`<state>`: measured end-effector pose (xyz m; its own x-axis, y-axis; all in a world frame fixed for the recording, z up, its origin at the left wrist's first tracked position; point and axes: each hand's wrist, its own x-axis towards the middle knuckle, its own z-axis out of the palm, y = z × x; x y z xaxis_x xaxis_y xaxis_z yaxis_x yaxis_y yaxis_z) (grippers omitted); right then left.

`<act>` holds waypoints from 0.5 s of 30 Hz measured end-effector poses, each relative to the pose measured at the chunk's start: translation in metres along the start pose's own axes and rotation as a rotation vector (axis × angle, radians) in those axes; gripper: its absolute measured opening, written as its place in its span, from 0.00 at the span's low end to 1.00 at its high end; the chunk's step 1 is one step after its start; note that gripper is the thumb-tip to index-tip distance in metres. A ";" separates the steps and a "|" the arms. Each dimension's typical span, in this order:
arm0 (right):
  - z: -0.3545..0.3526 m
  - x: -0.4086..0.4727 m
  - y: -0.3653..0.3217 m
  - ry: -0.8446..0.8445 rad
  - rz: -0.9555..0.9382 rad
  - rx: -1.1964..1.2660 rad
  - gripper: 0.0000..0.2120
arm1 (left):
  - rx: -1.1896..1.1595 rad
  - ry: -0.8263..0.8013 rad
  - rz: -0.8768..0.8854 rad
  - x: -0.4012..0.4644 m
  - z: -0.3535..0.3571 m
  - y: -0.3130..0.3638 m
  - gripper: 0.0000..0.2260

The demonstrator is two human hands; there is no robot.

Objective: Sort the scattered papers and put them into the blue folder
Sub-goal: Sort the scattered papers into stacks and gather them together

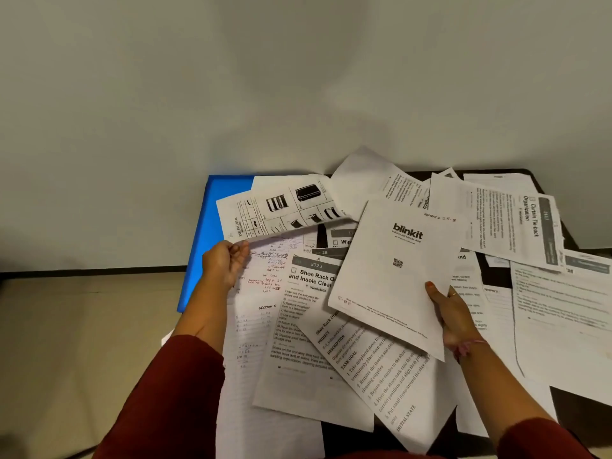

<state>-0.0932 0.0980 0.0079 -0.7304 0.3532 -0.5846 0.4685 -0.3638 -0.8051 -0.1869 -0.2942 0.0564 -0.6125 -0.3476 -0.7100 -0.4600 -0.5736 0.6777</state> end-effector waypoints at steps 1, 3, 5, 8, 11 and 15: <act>-0.003 -0.001 -0.001 0.000 -0.001 0.008 0.15 | -0.079 -0.023 -0.024 -0.007 0.002 0.000 0.13; -0.007 -0.003 -0.003 0.002 -0.001 0.034 0.12 | -0.175 -0.060 -0.072 -0.018 0.005 -0.004 0.13; -0.013 -0.005 -0.005 0.009 -0.003 0.070 0.09 | -0.216 -0.105 -0.119 -0.032 0.007 -0.012 0.12; -0.023 -0.009 -0.007 0.008 0.002 0.119 0.13 | -0.211 -0.184 -0.179 -0.055 0.008 -0.033 0.10; -0.034 -0.014 -0.011 -0.015 -0.002 0.157 0.26 | -0.142 -0.256 -0.218 -0.080 0.012 -0.061 0.05; -0.049 -0.018 -0.018 -0.043 0.012 0.205 0.13 | 0.032 -0.326 -0.223 -0.114 0.019 -0.107 0.05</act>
<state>-0.0643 0.1405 0.0281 -0.7483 0.3122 -0.5853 0.3692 -0.5371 -0.7584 -0.0798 -0.1792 0.0687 -0.6649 0.0392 -0.7459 -0.6212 -0.5836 0.5230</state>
